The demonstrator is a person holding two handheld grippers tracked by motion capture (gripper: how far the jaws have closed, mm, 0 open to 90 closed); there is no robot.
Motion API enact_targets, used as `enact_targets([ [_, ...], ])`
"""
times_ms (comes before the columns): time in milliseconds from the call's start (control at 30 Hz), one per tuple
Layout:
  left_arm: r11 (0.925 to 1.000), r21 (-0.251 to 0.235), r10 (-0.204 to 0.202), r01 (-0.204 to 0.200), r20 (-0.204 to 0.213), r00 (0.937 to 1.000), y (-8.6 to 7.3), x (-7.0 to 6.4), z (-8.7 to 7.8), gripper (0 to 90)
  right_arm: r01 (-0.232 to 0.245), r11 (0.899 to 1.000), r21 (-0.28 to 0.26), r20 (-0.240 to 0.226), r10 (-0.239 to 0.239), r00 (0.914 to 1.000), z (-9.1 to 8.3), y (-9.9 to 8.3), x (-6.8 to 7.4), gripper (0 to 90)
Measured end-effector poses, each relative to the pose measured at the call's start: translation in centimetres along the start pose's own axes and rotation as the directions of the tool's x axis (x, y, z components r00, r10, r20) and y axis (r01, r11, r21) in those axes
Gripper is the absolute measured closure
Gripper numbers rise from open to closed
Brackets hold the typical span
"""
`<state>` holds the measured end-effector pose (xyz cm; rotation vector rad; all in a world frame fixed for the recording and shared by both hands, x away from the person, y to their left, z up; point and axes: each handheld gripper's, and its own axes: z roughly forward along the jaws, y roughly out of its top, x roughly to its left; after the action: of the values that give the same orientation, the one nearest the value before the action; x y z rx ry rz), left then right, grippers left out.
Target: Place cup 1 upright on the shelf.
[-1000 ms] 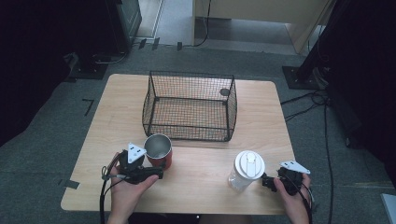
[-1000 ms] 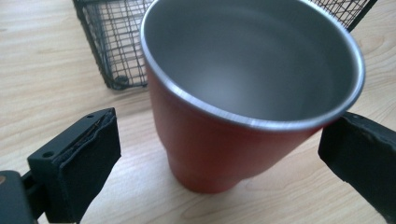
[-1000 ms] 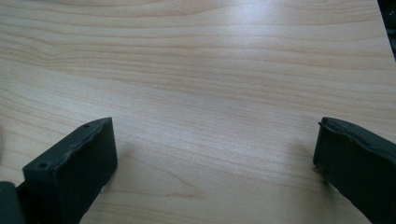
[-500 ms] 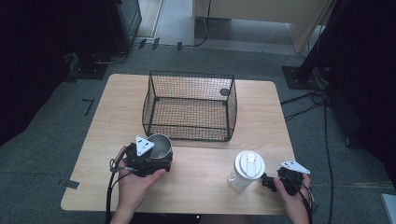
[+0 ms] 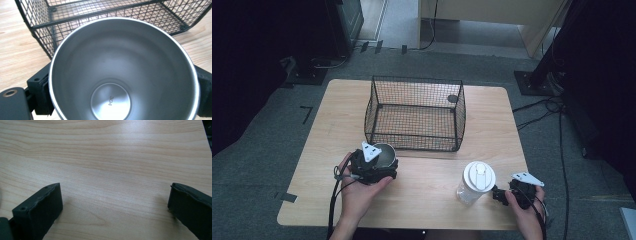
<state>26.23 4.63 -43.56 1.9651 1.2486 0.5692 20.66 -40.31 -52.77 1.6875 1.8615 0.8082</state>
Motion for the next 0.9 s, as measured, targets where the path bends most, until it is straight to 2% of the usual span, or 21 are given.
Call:
enact_targets([
  [267,1.0000,-0.009,0.005,-0.005,-0.007,1.0000,-0.1,0.3,-0.1,7.6,0.000,1.000,0.000,0.000,0.000,1.0000,0.0,0.0,0.0,0.0],
  [500,0.9963,-0.086,-0.011,0.009,-0.017,0.9998,0.3,0.7,-1.0,7.7,0.001,1.000,0.000,0.000,-0.001,1.0000,0.0,0.0,0.0,0.0],
  [567,0.9956,-0.093,-0.012,0.010,-0.017,0.9998,0.3,0.7,-1.2,7.7,0.001,1.000,0.000,0.000,-0.001,1.0000,0.0,0.0,0.0,0.0],
  [600,0.9929,-0.116,-0.025,0.023,-0.013,0.9996,0.5,0.9,-1.6,7.7,0.001,1.000,0.000,0.000,-0.001,1.0000,0.0,0.0,0.0,0.0],
  [633,0.9929,-0.116,-0.025,0.023,-0.013,0.9996,0.5,0.9,-1.6,7.7,0.001,1.000,0.000,0.000,-0.001,1.0000,0.0,0.0,0.0,0.0],
  [667,0.9885,-0.144,-0.044,0.045,0.006,0.9990,0.8,1.0,-2.1,7.7,0.001,1.000,0.000,0.000,-0.001,1.0000,0.0,0.0,0.0,0.0],
  [700,0.9862,-0.158,-0.048,0.049,0.010,0.9988,1.0,1.1,-2.3,7.7,0.001,1.000,0.000,0.000,-0.001,1.0000,0.0,0.0,0.0,0.0],
  [900,0.9707,-0.237,-0.037,0.038,0.005,0.9993,2.2,1.0,-3.7,7.7,0.001,1.000,0.000,0.000,-0.001,1.0000,0.0,0.0,0.0,0.0],
])
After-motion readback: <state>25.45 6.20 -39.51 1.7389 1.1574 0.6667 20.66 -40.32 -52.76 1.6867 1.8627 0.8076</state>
